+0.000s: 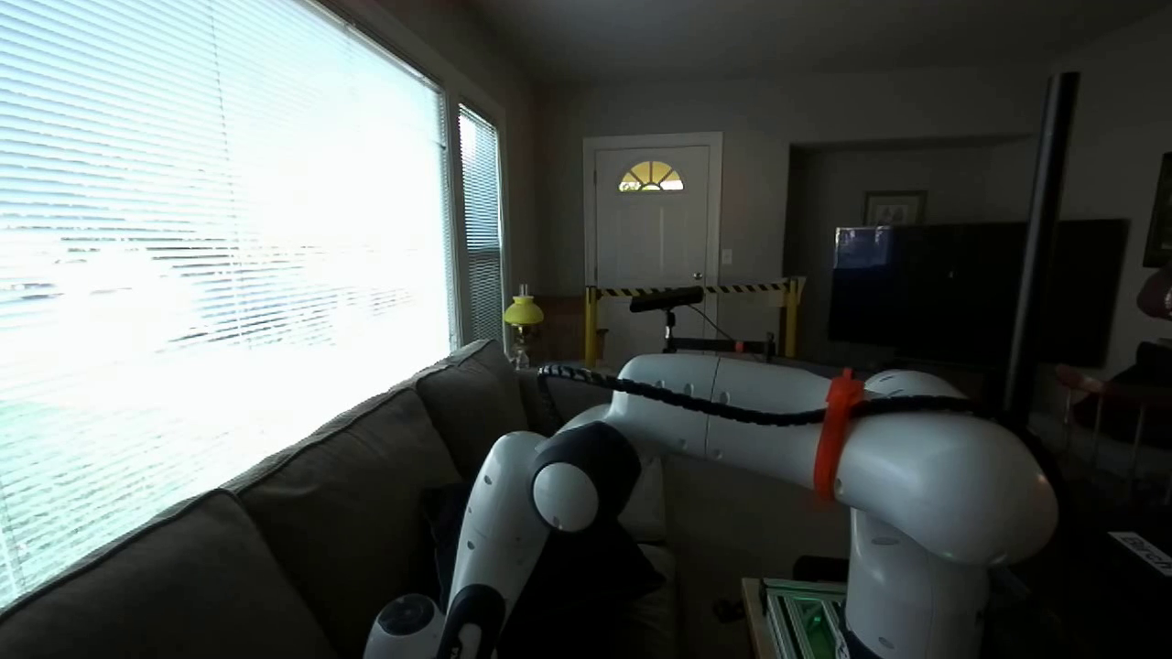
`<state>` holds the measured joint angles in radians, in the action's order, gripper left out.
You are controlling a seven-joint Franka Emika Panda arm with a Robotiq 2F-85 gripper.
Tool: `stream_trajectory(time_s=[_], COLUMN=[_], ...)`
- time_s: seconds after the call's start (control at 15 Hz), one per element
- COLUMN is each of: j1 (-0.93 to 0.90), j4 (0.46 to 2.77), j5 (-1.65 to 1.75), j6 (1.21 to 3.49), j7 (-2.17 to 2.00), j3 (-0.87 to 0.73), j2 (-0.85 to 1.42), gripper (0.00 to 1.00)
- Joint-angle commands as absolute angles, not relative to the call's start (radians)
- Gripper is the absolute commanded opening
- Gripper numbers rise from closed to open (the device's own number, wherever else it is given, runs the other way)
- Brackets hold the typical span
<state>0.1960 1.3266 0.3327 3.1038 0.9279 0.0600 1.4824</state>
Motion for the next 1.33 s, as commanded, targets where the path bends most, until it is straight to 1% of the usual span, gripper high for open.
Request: stream_trajectory(time_s=[0.0, 0.07, 0.13, 0.47, 0.6, 0.73, 0.93, 1.27], j1=[0.112, 0.094, 0.084, 0.026, 0.005, -0.009, 0.002, 0.001], j4=[1.241, 1.228, 1.215, 1.176, 1.185, 1.210, 1.219, 1.261], j5=[0.265, 0.253, 0.249, 0.254, 0.244, 0.229, 0.188, 0.152], j6=[3.081, 3.068, 3.052, 2.913, 2.897, 2.893, 2.901, 3.033], j7=[0.743, 0.690, 0.645, 0.434, 0.342, 0.259, 0.168, 0.085], j3=[-0.013, -0.031, -0.038, -0.087, -0.103, -0.109, -0.076, -0.067], j2=[1.503, 1.503, 1.501, 1.499, 1.498, 1.485, 1.484, 1.484], gripper=[0.96, 0.99, 1.00, 1.00, 1.00, 1.00, 1.00, 1.00])
